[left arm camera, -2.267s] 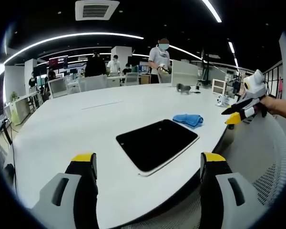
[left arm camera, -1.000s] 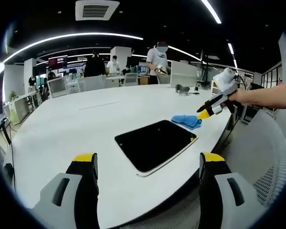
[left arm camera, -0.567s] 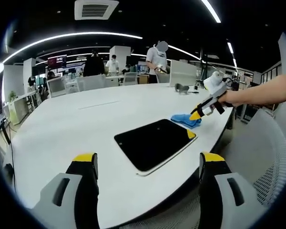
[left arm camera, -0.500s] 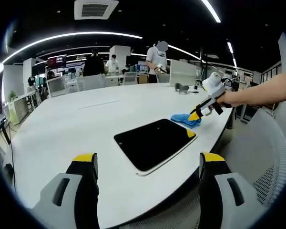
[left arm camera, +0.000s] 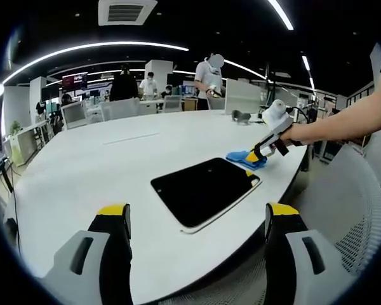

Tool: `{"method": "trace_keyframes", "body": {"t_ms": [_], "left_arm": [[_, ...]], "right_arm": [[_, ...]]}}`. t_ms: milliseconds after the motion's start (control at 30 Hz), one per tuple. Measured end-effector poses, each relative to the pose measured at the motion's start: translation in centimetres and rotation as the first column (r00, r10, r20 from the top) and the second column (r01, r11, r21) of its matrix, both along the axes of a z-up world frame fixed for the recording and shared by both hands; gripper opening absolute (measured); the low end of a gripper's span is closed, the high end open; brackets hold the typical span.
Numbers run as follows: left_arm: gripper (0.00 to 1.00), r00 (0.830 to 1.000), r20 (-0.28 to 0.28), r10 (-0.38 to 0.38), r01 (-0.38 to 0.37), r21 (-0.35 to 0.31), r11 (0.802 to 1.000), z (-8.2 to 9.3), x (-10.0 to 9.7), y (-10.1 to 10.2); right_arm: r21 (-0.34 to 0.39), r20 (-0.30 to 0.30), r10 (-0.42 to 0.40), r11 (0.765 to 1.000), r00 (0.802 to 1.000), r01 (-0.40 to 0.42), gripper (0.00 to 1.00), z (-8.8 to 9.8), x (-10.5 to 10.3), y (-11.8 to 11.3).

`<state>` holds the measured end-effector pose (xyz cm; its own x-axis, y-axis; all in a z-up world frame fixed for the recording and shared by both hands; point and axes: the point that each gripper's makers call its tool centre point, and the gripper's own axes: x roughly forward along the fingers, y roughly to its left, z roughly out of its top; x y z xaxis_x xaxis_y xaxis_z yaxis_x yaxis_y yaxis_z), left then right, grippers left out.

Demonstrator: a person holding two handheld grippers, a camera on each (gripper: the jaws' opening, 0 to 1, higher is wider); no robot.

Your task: Wipe the mirror surface with the cleaning cloth until all visible marks leave the cleaned area.

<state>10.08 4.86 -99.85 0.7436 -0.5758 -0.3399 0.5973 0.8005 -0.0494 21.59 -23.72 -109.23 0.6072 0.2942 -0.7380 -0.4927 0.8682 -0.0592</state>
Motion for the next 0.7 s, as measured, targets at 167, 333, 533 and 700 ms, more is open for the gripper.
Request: {"method": "trace_keyframes", "body": {"t_ms": [167,333,533,700], "left_arm": [[0.85,1.0,-0.006,0.002,-0.002,0.001,1.0,-0.1,0.0,0.0],[0.87,1.0,0.004,0.007,-0.007,-0.001,1.0,0.1,0.1,0.1],[0.87,1.0,0.001,0.009,-0.009,0.0,1.0,0.0,0.1,0.2],[0.87,1.0,0.004,0.011,-0.011,-0.004,1.0,0.1,0.1,0.3]], "right_arm": [[0.004,0.013,0.018,1.0,1.0,-0.018,0.01,0.0,-0.2,0.3],[0.01,0.043,0.005,1.0,0.999,-0.006,0.0,0.7,0.2,0.4],[0.159,0.061,-0.126,0.981,0.99,0.115,0.0,3.8,1.4,1.5],[0.207,0.086,-0.153,0.969,0.984,0.132,0.0,5.8,2.1,3.2]]}}
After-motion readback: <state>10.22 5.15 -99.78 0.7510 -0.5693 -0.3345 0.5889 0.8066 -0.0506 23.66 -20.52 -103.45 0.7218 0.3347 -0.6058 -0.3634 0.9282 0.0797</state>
